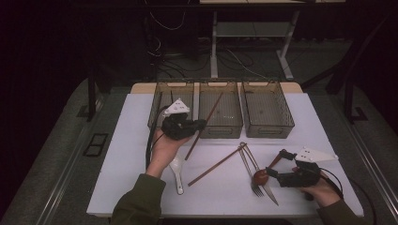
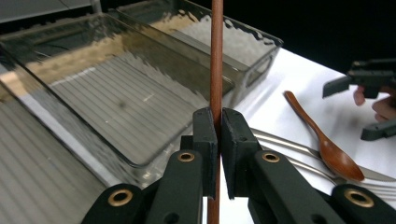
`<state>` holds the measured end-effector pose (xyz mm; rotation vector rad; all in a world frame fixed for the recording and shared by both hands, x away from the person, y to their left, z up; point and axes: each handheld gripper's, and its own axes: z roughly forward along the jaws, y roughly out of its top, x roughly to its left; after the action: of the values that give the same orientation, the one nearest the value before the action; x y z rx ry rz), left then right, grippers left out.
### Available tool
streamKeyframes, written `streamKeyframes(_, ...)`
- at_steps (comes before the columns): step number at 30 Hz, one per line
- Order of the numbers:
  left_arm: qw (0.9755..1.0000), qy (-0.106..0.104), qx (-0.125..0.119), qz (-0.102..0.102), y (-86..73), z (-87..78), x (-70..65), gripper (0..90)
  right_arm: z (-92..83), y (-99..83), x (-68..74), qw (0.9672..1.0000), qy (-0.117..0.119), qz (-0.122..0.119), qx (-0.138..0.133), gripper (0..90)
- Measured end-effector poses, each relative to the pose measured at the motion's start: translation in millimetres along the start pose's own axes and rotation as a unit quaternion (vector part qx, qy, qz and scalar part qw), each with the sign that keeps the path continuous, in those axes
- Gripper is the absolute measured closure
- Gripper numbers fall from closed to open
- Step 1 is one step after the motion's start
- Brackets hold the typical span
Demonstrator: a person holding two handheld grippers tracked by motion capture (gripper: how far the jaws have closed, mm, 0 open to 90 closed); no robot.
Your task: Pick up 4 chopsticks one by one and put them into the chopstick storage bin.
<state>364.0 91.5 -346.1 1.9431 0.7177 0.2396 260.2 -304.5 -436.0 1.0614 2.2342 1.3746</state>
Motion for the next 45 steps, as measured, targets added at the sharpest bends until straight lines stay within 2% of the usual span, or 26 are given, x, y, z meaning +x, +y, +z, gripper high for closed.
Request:
streamKeyframes(3, 1.0000, 0.006, -0.002, 0.003, 6.9, -3.7, 7.2, 83.8, -0.1, 0.0, -0.1, 1.0000, 0.000, -0.001, 0.000, 13.0)
streamKeyframes(13, 0.9995, 0.024, -0.015, -0.012, 30.4, -13.2, 31.4, 83.8, -0.7, 0.1, -0.6, 1.0000, -0.002, 0.001, 0.000, 13.0)
streamKeyframes(17, 0.9993, 0.031, -0.017, -0.007, 42.0, -16.7, 42.6, 83.8, -0.7, 0.1, -0.9, 1.0000, -0.003, 0.002, -0.001, 13.0)
streamKeyframes(23, 0.9987, 0.044, -0.020, -0.012, 53.7, -20.0, 59.2, 83.8, -1.1, 0.0, -1.1, 1.0000, -0.003, 0.002, -0.002, 13.0)
streamKeyframes(33, 0.9977, 0.066, -0.012, -0.011, 65.3, -22.3, 87.3, 83.8, -1.1, 0.0, -1.4, 1.0000, -0.004, 0.003, -0.003, 13.0)
streamKeyframes(40, 0.9949, 0.099, -0.014, -0.013, 67.8, -22.7, 106.7, 83.8, -1.2, -0.3, -1.7, 1.0000, -0.006, 0.004, -0.005, 13.0)
streamKeyframes(45, 0.9927, 0.120, 0.001, -0.013, 61.9, -22.2, 120.8, 83.8, -1.9, -0.5, -2.4, 0.9999, -0.008, 0.005, -0.007, 13.0)
